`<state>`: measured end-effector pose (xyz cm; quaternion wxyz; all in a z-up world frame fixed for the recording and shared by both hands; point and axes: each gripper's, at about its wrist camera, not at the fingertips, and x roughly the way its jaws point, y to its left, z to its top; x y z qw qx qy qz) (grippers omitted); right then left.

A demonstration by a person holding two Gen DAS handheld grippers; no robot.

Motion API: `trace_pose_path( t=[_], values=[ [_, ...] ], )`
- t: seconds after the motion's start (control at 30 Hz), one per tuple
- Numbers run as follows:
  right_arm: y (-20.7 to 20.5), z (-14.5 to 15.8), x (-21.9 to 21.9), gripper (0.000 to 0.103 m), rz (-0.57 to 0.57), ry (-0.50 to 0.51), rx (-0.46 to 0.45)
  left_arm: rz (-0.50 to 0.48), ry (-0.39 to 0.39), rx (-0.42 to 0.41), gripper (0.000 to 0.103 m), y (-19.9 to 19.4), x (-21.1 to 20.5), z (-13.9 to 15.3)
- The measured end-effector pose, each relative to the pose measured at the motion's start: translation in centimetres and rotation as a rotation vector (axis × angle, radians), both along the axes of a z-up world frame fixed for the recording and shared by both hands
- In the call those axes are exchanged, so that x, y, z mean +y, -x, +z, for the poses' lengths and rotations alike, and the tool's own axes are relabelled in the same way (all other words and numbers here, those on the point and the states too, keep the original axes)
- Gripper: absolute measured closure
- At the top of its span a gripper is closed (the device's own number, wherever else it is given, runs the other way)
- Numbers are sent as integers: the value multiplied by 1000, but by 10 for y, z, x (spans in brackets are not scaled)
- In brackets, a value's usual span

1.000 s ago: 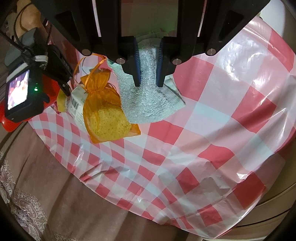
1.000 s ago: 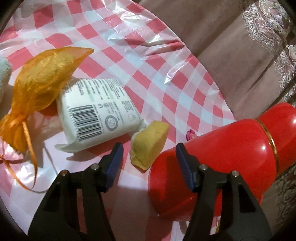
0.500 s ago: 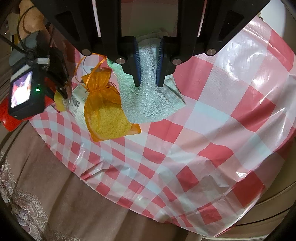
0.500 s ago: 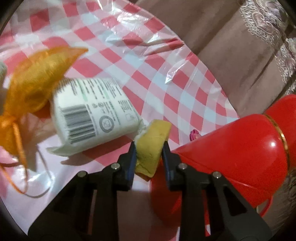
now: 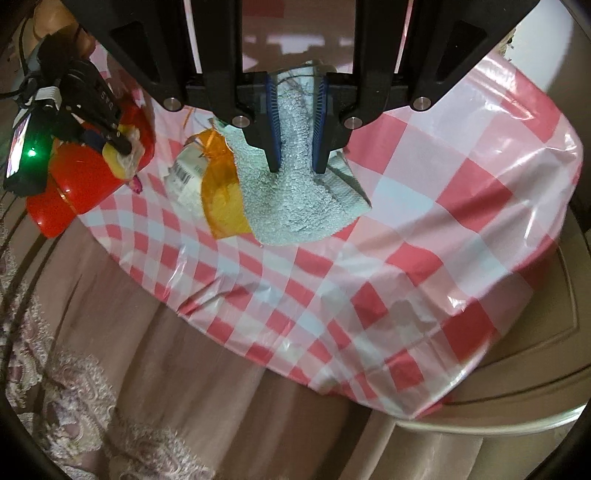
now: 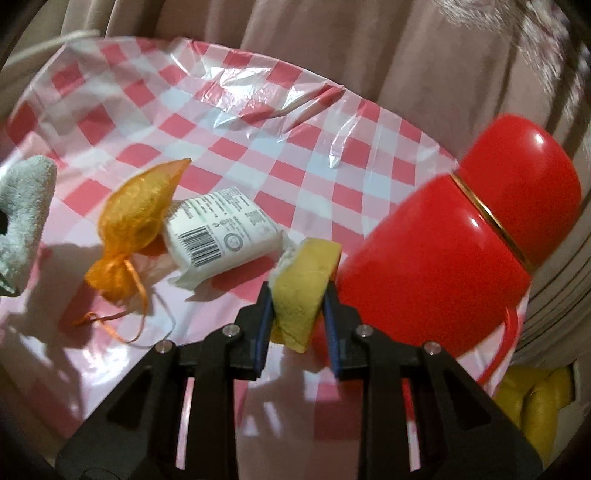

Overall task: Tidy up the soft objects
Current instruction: 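Carry the towel and yellow sponge over the white box and open both tools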

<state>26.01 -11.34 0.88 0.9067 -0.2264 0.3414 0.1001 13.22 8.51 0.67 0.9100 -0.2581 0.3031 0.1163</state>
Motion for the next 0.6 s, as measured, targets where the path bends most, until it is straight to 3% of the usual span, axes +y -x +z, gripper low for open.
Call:
trace_pose_path(
  t=[0.33,0.6],
  values=[
    [41,25,-37,74,7,-187,51,0,23,-49,86,33,-14,14],
    [72,37,-70,74,0,-298,101,-76,44,-80,86,52,-44,29]
  ],
)
